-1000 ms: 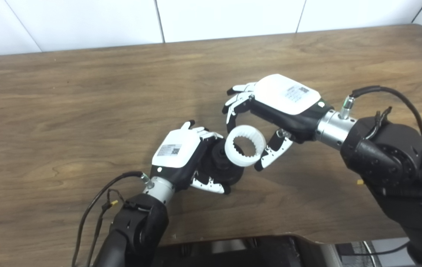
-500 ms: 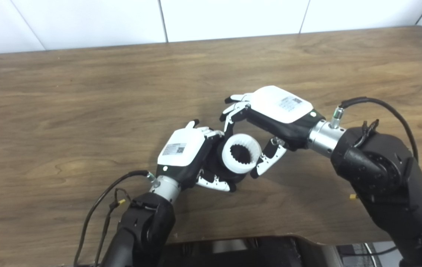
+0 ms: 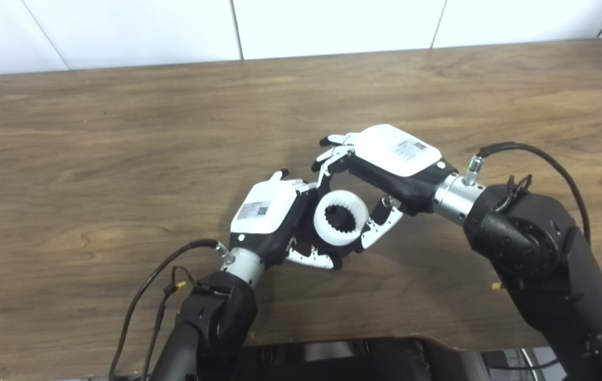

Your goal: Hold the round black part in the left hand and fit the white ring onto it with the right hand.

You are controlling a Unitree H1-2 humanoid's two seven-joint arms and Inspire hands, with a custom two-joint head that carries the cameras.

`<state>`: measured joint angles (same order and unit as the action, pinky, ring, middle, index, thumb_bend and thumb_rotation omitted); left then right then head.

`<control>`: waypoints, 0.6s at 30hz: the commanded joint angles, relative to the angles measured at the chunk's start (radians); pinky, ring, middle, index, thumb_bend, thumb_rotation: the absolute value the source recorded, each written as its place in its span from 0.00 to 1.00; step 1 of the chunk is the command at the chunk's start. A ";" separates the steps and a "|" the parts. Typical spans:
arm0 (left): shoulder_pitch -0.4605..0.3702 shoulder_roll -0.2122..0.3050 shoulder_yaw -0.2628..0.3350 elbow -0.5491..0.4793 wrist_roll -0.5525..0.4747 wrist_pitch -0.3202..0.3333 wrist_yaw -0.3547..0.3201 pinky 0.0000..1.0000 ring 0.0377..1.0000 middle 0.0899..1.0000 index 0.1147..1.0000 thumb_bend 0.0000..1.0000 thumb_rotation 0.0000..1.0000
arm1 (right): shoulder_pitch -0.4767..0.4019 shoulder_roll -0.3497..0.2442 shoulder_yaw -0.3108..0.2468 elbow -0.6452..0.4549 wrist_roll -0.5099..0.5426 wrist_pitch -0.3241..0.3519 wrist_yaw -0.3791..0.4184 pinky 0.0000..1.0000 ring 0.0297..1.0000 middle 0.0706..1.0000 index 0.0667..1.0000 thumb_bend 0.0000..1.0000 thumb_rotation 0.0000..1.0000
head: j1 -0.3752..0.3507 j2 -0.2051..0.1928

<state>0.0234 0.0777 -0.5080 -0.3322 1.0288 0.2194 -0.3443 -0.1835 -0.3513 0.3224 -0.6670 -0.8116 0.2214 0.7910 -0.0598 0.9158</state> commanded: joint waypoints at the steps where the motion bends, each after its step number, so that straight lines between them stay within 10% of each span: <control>1: -0.002 -0.004 -0.030 0.029 0.007 -0.006 -0.026 1.00 0.85 0.73 0.41 0.53 0.06 | -0.030 0.007 -0.008 -0.004 0.004 -0.026 -0.028 0.92 0.93 0.78 0.45 0.52 0.13 | -0.001 0.001; 18: 0.000 0.001 -0.055 0.020 0.035 -0.004 -0.028 1.00 0.85 0.73 0.41 0.53 0.05 | -0.038 0.011 0.008 0.057 -0.013 -0.063 -0.055 0.92 0.93 0.78 0.45 0.52 0.13 | -0.007 0.001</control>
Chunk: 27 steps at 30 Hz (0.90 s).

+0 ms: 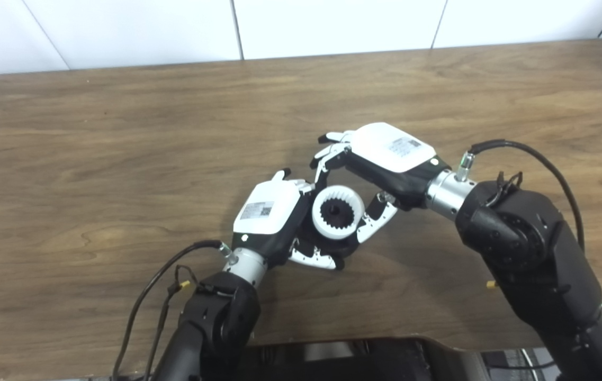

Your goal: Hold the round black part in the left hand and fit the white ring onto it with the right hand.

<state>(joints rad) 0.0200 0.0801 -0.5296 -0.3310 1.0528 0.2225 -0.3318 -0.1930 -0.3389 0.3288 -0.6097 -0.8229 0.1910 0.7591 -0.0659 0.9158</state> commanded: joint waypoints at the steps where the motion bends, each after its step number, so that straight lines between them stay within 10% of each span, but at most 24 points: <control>1: 0.004 -0.001 -0.033 0.017 0.010 -0.006 -0.042 1.00 0.85 0.73 0.41 0.53 0.06 | -0.028 -0.001 0.004 0.004 -0.005 -0.034 -0.024 0.92 0.93 0.78 0.45 0.52 0.13 | -0.001 0.001; 27: 0.010 0.004 -0.044 0.003 0.072 0.003 -0.024 0.98 0.84 0.73 0.42 0.53 0.06 | -0.008 -0.016 0.009 0.092 -0.021 -0.059 -0.070 0.89 0.93 0.77 0.45 0.52 0.13 | -0.007 0.016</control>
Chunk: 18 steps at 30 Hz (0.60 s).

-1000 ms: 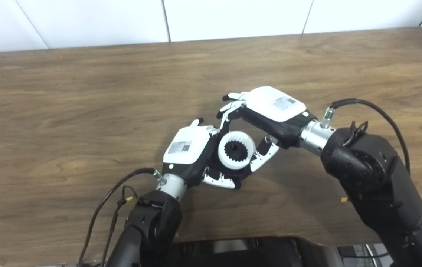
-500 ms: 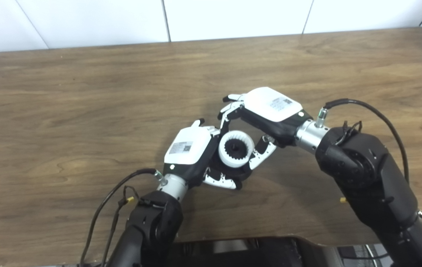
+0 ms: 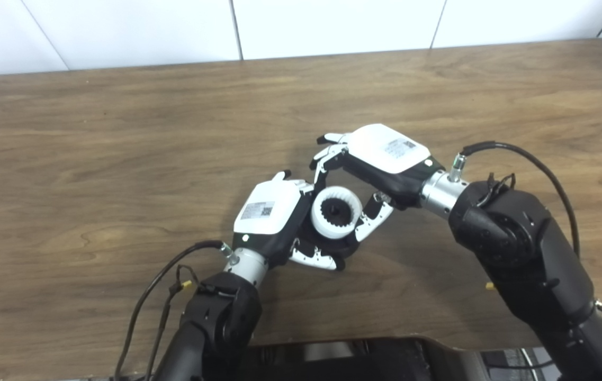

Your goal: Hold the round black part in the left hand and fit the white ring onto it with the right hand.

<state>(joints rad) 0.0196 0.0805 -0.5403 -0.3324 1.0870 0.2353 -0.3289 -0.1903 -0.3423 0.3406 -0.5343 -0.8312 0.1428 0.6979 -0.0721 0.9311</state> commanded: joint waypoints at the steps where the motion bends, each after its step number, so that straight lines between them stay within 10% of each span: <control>1: 0.008 0.005 -0.037 0.003 0.055 -0.006 -0.040 0.98 0.84 0.73 0.42 0.53 0.07 | -0.012 -0.012 -0.002 0.017 -0.015 -0.010 -0.008 0.89 0.93 0.77 0.45 0.52 0.13 | -0.001 0.001; 6: -0.009 0.005 -0.048 -0.006 0.135 0.024 -0.105 0.97 0.86 0.75 0.43 0.52 0.08 | -0.011 -0.012 -0.001 0.013 -0.017 -0.001 0.001 0.90 0.94 0.78 0.45 0.52 0.13 | 0.001 0.004; 10: -0.012 -0.008 -0.039 -0.017 0.155 0.050 -0.154 0.97 0.86 0.76 0.58 0.89 0.26 | -0.007 -0.011 -0.001 0.012 -0.012 0.002 0.001 0.90 0.94 0.78 0.45 0.52 0.13 | -0.001 0.005; 18: -0.006 -0.029 -0.027 -0.028 0.234 0.062 -0.201 0.89 0.83 0.78 0.77 1.00 0.40 | -0.008 -0.016 0.005 0.008 -0.028 0.013 0.022 0.89 0.94 0.78 0.46 0.52 0.14 | 0.000 0.010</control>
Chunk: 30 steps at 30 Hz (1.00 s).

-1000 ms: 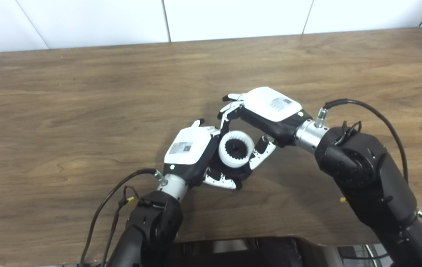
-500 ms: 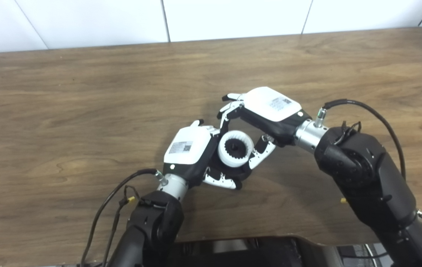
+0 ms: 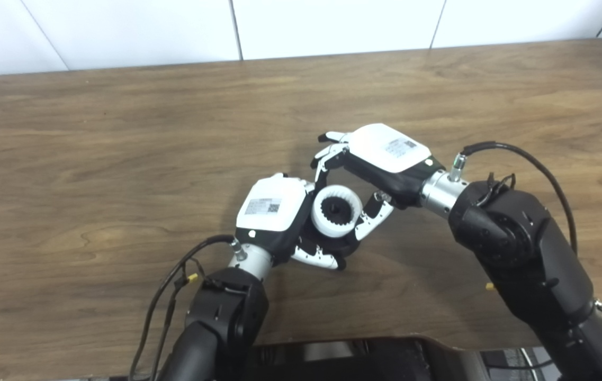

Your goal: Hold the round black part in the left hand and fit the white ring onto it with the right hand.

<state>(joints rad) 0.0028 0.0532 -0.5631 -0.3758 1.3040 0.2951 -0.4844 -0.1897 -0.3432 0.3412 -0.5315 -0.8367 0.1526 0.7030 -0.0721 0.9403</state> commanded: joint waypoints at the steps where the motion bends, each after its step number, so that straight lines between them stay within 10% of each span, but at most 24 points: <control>1: 0.011 -0.003 0.000 0.017 0.017 0.002 -0.046 0.88 0.83 0.79 0.78 1.00 0.40 | -0.009 -0.015 0.004 0.005 -0.025 0.005 0.018 0.90 0.94 0.78 0.46 0.52 0.15 | 0.000 0.000; 6: 0.017 -0.014 0.016 0.018 0.023 0.002 -0.047 0.87 0.82 0.79 0.77 1.00 0.41 | -0.008 -0.017 0.005 0.008 -0.030 0.005 0.023 0.89 0.94 0.79 0.62 0.86 0.21 | 0.000 0.000; 22: 0.016 -0.066 0.082 -0.002 0.170 0.024 -0.208 0.88 0.88 0.85 0.82 1.00 0.58 | 0.003 -0.013 -0.004 0.016 -0.017 0.011 0.018 0.89 0.95 0.80 0.63 0.91 0.32 | 0.003 -0.006; 30: 0.032 -0.096 0.114 0.004 0.164 0.020 -0.160 0.87 0.88 0.87 0.85 1.00 0.55 | -0.001 -0.006 -0.022 0.012 0.003 0.039 0.012 0.89 0.95 0.83 0.69 0.94 0.39 | -0.001 -0.010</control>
<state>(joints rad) 0.0235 -0.0524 -0.4747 -0.4017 1.4443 0.2954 -0.6361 -0.1708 -0.3517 0.3351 -0.5081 -0.8413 0.1880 0.7296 -0.0721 0.9296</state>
